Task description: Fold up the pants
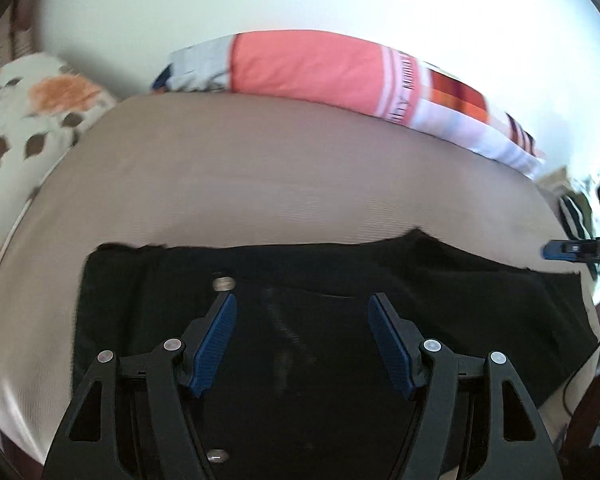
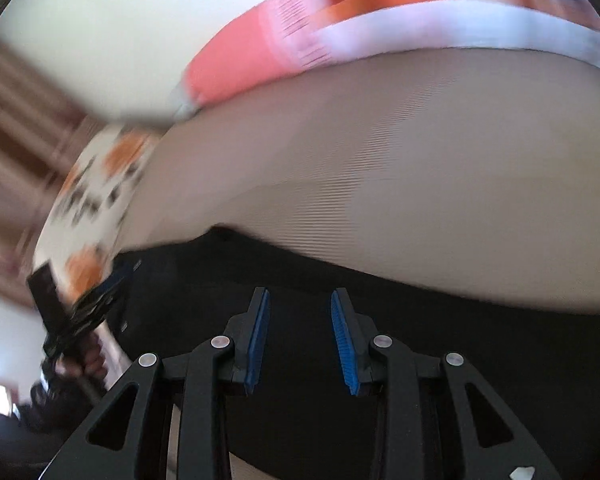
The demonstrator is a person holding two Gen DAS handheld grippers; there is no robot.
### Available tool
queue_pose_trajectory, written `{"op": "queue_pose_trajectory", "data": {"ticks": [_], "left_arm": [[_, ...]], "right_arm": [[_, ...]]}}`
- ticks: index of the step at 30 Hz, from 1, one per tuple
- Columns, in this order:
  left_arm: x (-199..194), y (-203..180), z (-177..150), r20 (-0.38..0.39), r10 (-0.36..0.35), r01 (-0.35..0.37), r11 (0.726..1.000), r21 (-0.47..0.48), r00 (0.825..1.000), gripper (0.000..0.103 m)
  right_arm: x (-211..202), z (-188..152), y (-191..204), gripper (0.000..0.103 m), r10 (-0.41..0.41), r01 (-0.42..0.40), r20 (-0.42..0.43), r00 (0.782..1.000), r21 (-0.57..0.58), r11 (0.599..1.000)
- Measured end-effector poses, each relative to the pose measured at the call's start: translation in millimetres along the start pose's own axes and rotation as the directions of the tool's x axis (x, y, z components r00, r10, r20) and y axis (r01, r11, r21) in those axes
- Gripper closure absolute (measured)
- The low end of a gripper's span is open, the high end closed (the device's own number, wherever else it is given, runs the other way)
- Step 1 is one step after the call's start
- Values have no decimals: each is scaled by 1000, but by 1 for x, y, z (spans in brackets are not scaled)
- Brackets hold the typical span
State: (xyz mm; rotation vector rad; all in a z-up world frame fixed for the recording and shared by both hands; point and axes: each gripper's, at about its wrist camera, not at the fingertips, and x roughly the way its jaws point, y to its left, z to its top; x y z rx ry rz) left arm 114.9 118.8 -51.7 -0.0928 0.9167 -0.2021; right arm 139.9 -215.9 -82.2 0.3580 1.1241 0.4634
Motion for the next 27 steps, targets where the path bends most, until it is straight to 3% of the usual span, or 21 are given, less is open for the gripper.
{"op": "queue_pose_trajectory", "data": {"ticks": [2, 7, 10, 15, 17, 20, 23, 27], "left_arm": [[2, 12, -4, -14, 15, -16, 999, -32, 1000, 34], [10, 39, -12, -53, 19, -24, 995, -93, 998, 34], [10, 40, -14, -53, 9, -13, 997, -77, 999, 34], [15, 36, -17, -57, 19, -21, 999, -37, 998, 34], [16, 35, -18, -57, 27, -28, 999, -18, 998, 34], [17, 34, -18, -59, 32, -33, 999, -2, 998, 34], [16, 35, -18, -56, 29, -30, 999, -14, 998, 34], [18, 29, -18, -56, 65, -64, 998, 7, 996, 34]], "right_arm": [[33, 19, 19, 72, 41, -46, -80, 996, -68, 997], [90, 42, 59, 72, 35, -80, -211, 977, -210, 974], [116, 48, 73, 72, -1, -75, -258, 966, -285, 956], [134, 52, 73, 72, 20, -123, -313, 950, -312, 942], [138, 50, 76, 95, 57, -169, -347, 936, -300, 939], [117, 52, 95, 97, 47, -148, -259, 965, -386, 911], [107, 59, 106, 100, 13, -84, -171, 985, -414, 906], [133, 57, 100, 101, -51, -19, -167, 985, -392, 920]]}}
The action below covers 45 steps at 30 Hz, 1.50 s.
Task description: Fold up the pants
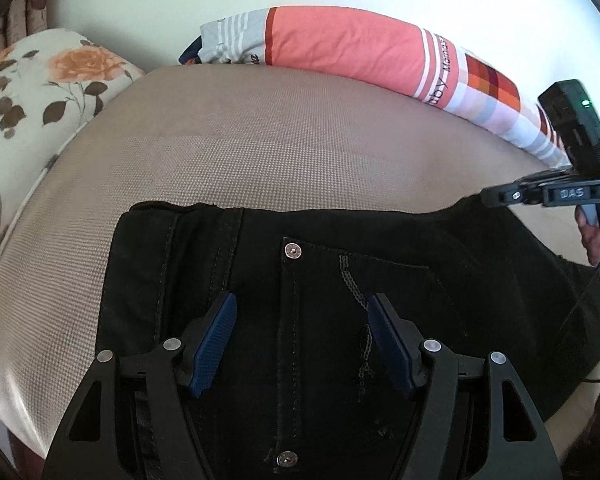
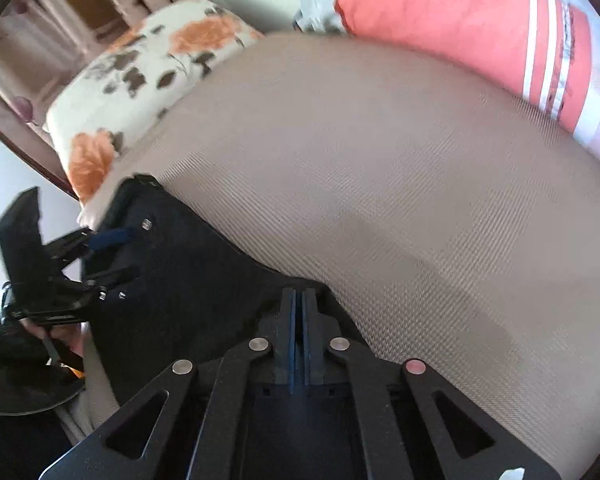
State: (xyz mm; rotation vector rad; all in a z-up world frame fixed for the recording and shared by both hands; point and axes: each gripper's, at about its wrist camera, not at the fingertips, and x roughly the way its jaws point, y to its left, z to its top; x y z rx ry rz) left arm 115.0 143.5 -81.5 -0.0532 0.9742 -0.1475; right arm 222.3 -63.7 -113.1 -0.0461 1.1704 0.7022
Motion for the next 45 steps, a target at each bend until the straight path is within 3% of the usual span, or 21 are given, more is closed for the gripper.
{"op": "queue_pose_trajectory", "data": {"ticks": [3, 4, 6, 8, 11, 14, 17, 20, 23, 26, 33, 37, 40, 45], "left_arm": [[-2, -8, 3, -4, 17, -17, 999, 27, 1000, 34], [-6, -14, 6, 7, 8, -8, 999, 43, 1000, 34], [-10, -23, 10, 25, -8, 6, 997, 74, 1000, 34], [-12, -38, 18, 35, -42, 37, 992, 123, 999, 34], [-10, -67, 31, 49, -99, 88, 977, 194, 994, 34], [0, -103, 42, 38, -169, 152, 949, 275, 985, 34], [17, -135, 48, 14, -203, 187, 922, 339, 979, 34], [34, -156, 50, -29, -239, 234, 904, 357, 970, 37], [49, -175, 49, -86, -273, 285, 885, 369, 958, 46], [59, -187, 48, -106, -275, 295, 878, 378, 955, 50], [91, -194, 55, -130, -224, 257, 898, 358, 966, 55], [99, -197, 60, -127, -214, 244, 913, 328, 969, 55], [103, -201, 62, -117, -199, 227, 909, 350, 973, 55], [96, -206, 62, -111, -167, 198, 899, 391, 980, 55]], "right_arm": [[17, -5, -4, 100, -42, 43, -9, 999, 33, 999], [15, -5, -5, 95, -37, 37, -2, 999, 54, 998], [-1, -5, -8, 86, -46, 41, 41, 998, 117, 992], [-32, -12, -11, 85, -102, 82, 123, 987, 155, 985], [-74, -34, -19, 82, -172, 129, 169, 970, 239, 962], [-106, -75, -37, 73, -292, 232, 141, 946, 336, 913], [-123, -122, -52, 73, -419, 361, 59, 906, 410, 838], [-129, -166, -65, 73, -436, 370, 15, 900, 503, 781], [-126, -191, -72, 73, -461, 395, -14, 887, 539, 744], [-115, -200, -80, 73, -482, 413, -26, 876, 556, 721], [-107, -190, -102, 76, -553, 465, -16, 833, 563, 684], [-108, -189, -112, 75, -540, 438, -1, 842, 585, 682], [-110, -190, -114, 75, -522, 423, 9, 853, 574, 701], [-143, -202, -121, 71, -445, 281, 124, 887, 620, 733]]}}
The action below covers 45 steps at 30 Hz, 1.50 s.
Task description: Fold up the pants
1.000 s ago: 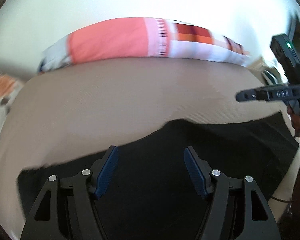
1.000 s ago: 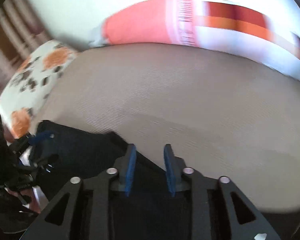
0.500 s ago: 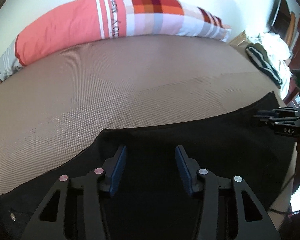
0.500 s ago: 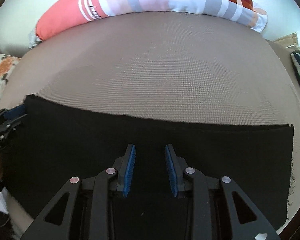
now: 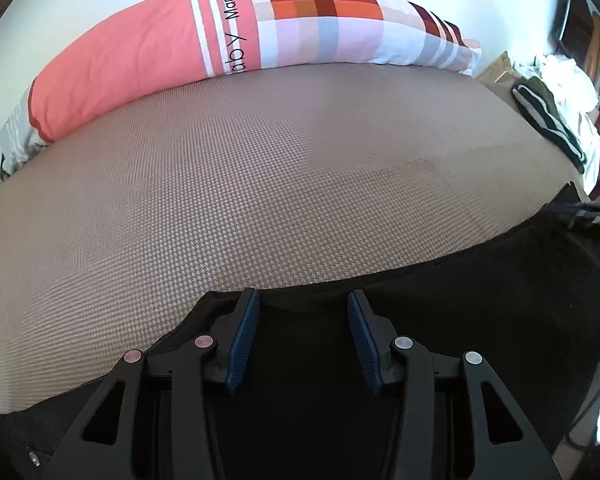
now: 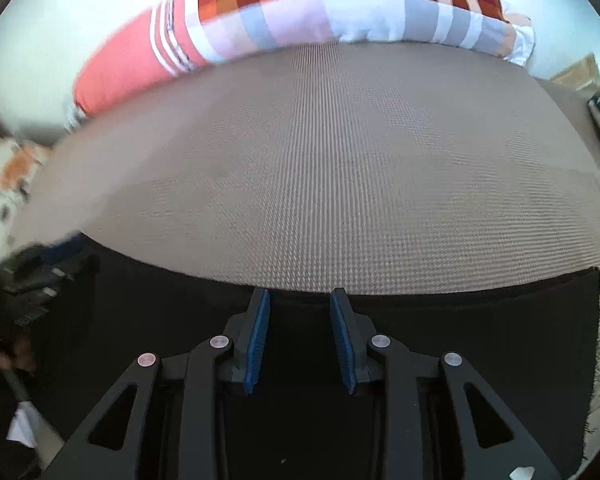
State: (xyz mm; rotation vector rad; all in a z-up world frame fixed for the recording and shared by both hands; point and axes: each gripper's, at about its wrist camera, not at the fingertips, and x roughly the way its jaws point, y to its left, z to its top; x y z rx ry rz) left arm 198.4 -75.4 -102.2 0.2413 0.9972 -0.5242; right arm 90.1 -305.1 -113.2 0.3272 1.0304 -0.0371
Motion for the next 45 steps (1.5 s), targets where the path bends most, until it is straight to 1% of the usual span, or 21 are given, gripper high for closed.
{"op": "queue_pose_trajectory", "data": {"ticks": [3, 6, 8, 10, 11, 15, 18, 20, 21, 24, 28, 30, 33, 34, 35, 38, 40, 43, 45], "left_arm": [[-14, -3, -1, 17, 8, -8, 1000, -26, 1000, 54], [-32, -9, -11, 30, 40, -39, 999, -35, 999, 50], [-41, -12, -20, 28, 34, -32, 998, -46, 999, 47], [-51, -14, -30, 23, 36, -35, 998, -57, 999, 45], [-56, -15, -36, 21, 39, -38, 997, -62, 999, 45], [-68, -13, -54, 9, 59, -57, 994, -92, 998, 43], [-70, -8, -66, -18, 65, -67, 989, -133, 998, 43], [-71, -7, -71, -33, 66, -70, 985, -155, 997, 43], [-70, -6, -73, -44, 74, -80, 982, -173, 996, 43], [-68, -5, -77, -59, 68, -79, 975, -207, 996, 43], [-63, -8, -80, -81, 76, -93, 968, -231, 994, 43], [-59, -9, -81, -91, 83, -102, 967, -232, 992, 43], [-51, -11, -83, -105, 104, -126, 964, -236, 989, 43], [-49, -11, -84, -105, 109, -131, 962, -240, 988, 43], [-48, -12, -84, -104, 114, -136, 961, -239, 988, 42], [-45, -17, -84, -96, 135, -153, 962, -224, 986, 38], [-44, -19, -84, -92, 145, -162, 963, -216, 985, 36], [-43, -19, -84, -83, 146, -161, 963, -217, 986, 35], [-43, -19, -84, -78, 146, -160, 964, -214, 986, 35]], "right_arm": [[-28, 1, -25, 62, 35, -37, 52, 998, 30, 999], [-53, -2, -62, 59, 68, -73, 64, 996, 77, 994], [-68, -7, -97, 59, 108, -116, 68, 992, 127, 985], [-78, -11, -128, 58, 121, -130, 58, 991, 180, 975], [-85, -15, -152, 57, 133, -143, 60, 989, 224, 964], [-95, -27, -218, 57, 151, -158, 48, 987, 331, 930], [-94, -36, -250, 59, 164, -158, 16, 986, 361, 919], [-89, -41, -263, 64, 183, -167, -7, 983, 371, 914], [-88, -44, -269, 65, 193, -174, -14, 981, 373, 911], [-80, -49, -280, 67, 226, -194, -43, 973, 374, 907], [-69, -52, -283, 72, 295, -255, -63, 953, 352, 900], [-66, -52, -284, 74, 321, -286, -48, 946, 342, 895], [-57, -48, -286, 82, 352, -321, -29, 936, 343, 883], [-54, -46, -287, 90, 351, -321, -29, 936, 343, 883], [-50, -44, -286, 95, 362, -332, -22, 932, 348, 877], [-43, -40, -285, 98, 386, -361, 2, 922, 361, 860], [-42, -40, -282, 99, 374, -351, 5, 927, 356, 866], [-49, -41, -272, 98, 314, -297, 8, 949, 350, 889], [-54, -41, -265, 98, 284, -268, 10, 959, 369, 890]]}}
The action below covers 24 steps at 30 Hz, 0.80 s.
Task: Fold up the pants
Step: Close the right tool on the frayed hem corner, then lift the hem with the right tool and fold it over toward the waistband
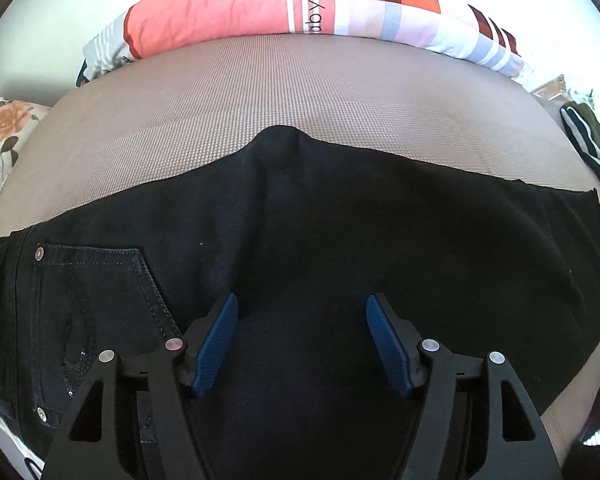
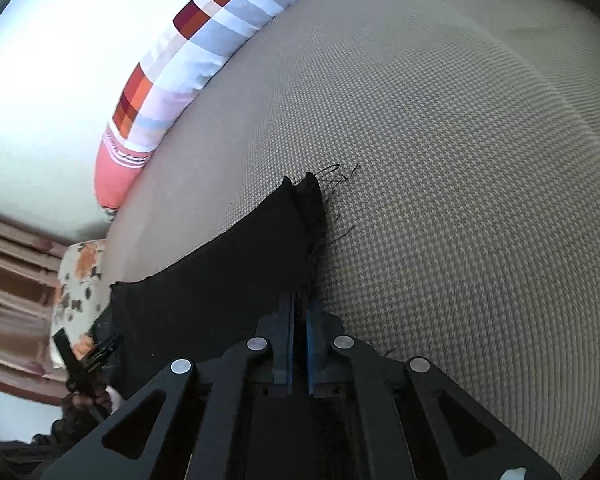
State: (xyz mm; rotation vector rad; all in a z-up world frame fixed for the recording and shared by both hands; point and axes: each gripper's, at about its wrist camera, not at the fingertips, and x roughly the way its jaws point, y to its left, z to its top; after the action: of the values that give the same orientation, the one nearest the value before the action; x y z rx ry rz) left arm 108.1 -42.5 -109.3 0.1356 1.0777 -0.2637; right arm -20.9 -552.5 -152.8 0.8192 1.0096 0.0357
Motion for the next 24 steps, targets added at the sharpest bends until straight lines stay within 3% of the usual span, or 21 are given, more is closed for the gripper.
{"op": "queue_pose_trajectory", "data": {"ticks": [6, 11, 18, 24], "left_arm": [[0, 1, 1, 6, -16, 16, 1000, 5, 1000, 35], [-10, 10, 1, 34, -67, 68, 997, -24, 997, 35], [-39, 34, -2, 109, -93, 98, 995, -34, 990, 35], [-61, 65, -7, 163, -114, 129, 988, -85, 980, 35]], "right_arm": [[-15, -12, 39, 98, 3, -4, 46, 999, 32, 999], [-13, -24, 101, 98, 6, -6, 40, 999, 12, 1000], [29, -38, 195, 98, 46, -47, -25, 999, -71, 996], [91, -53, 271, 98, 52, -73, -115, 992, -184, 980]]}}
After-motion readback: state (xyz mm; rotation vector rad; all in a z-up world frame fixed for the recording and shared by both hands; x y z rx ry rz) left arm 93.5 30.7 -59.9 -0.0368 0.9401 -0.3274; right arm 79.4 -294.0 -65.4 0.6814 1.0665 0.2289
